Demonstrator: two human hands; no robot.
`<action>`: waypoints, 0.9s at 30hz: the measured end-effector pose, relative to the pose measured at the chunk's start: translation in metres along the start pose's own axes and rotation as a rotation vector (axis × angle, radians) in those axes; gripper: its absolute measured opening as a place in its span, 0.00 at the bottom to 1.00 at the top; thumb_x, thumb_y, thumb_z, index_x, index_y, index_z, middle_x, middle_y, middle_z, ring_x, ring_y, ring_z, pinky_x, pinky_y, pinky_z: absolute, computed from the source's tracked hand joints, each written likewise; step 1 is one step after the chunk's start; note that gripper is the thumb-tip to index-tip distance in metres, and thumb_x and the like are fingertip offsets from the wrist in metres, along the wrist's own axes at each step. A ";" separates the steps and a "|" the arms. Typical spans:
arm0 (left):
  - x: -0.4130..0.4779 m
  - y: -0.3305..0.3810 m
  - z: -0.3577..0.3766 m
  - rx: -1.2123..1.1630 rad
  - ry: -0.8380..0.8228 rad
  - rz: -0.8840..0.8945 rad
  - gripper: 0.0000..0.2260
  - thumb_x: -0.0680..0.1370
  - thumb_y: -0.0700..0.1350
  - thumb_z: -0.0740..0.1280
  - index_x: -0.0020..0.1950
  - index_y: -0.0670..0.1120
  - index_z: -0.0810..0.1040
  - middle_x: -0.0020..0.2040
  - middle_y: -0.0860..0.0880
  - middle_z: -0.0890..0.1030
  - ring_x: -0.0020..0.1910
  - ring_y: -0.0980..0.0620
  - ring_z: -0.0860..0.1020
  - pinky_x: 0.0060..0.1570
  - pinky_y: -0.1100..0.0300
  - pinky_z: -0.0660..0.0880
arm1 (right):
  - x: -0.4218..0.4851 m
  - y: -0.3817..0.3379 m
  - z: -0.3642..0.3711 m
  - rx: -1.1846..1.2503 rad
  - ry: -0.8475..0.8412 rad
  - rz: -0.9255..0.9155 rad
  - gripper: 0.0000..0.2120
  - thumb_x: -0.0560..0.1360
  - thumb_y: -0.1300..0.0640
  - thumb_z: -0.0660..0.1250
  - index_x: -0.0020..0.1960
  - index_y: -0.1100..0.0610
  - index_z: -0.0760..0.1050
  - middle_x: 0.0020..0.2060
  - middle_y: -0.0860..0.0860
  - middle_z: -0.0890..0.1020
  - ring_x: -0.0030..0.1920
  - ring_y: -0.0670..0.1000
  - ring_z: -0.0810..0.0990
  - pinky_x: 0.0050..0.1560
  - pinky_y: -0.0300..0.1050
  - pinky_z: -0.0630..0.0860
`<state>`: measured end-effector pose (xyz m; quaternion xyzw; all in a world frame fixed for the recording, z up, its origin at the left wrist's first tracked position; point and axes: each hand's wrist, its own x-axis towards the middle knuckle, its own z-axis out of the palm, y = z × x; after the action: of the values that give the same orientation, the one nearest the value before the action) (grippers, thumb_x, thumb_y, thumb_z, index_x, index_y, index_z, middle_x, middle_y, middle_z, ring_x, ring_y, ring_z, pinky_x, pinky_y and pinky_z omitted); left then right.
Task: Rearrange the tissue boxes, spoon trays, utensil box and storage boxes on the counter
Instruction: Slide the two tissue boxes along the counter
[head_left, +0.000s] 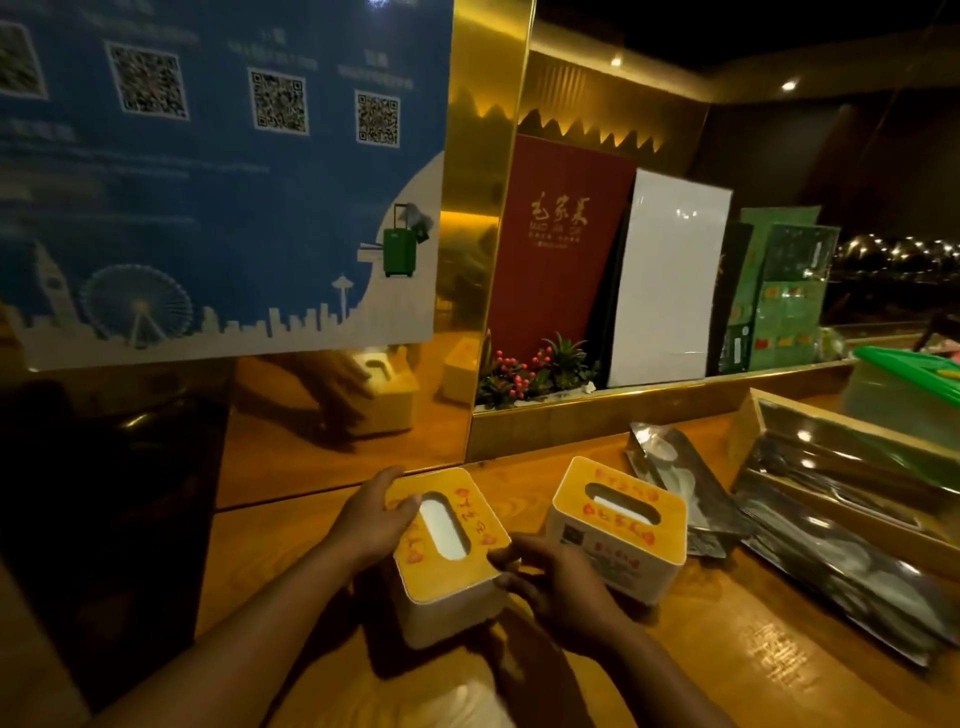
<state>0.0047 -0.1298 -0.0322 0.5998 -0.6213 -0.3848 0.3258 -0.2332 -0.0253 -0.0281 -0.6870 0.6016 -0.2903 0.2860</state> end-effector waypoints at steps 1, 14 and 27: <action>-0.002 -0.001 0.000 -0.044 0.001 -0.021 0.23 0.80 0.54 0.66 0.74 0.56 0.68 0.67 0.47 0.76 0.57 0.47 0.80 0.48 0.53 0.79 | 0.002 0.004 -0.005 0.016 -0.023 0.001 0.16 0.78 0.63 0.69 0.55 0.42 0.78 0.58 0.37 0.80 0.56 0.30 0.76 0.58 0.33 0.77; -0.111 -0.013 0.009 -0.201 0.350 0.034 0.16 0.78 0.56 0.68 0.64 0.63 0.70 0.50 0.59 0.80 0.45 0.58 0.81 0.34 0.64 0.77 | -0.033 0.007 0.028 -0.017 -0.052 -0.027 0.50 0.60 0.21 0.67 0.77 0.35 0.57 0.66 0.38 0.66 0.62 0.41 0.73 0.54 0.40 0.79; -0.148 -0.010 0.007 -0.249 0.319 -0.046 0.15 0.81 0.47 0.65 0.62 0.65 0.68 0.53 0.61 0.73 0.46 0.64 0.74 0.37 0.67 0.75 | 0.005 0.011 0.018 -0.036 -0.116 -0.101 0.33 0.81 0.56 0.65 0.80 0.40 0.54 0.67 0.47 0.79 0.41 0.36 0.75 0.48 0.39 0.79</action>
<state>0.0135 0.0186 -0.0365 0.6223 -0.4955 -0.3662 0.4828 -0.2262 -0.0310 -0.0479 -0.7371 0.5539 -0.2531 0.2929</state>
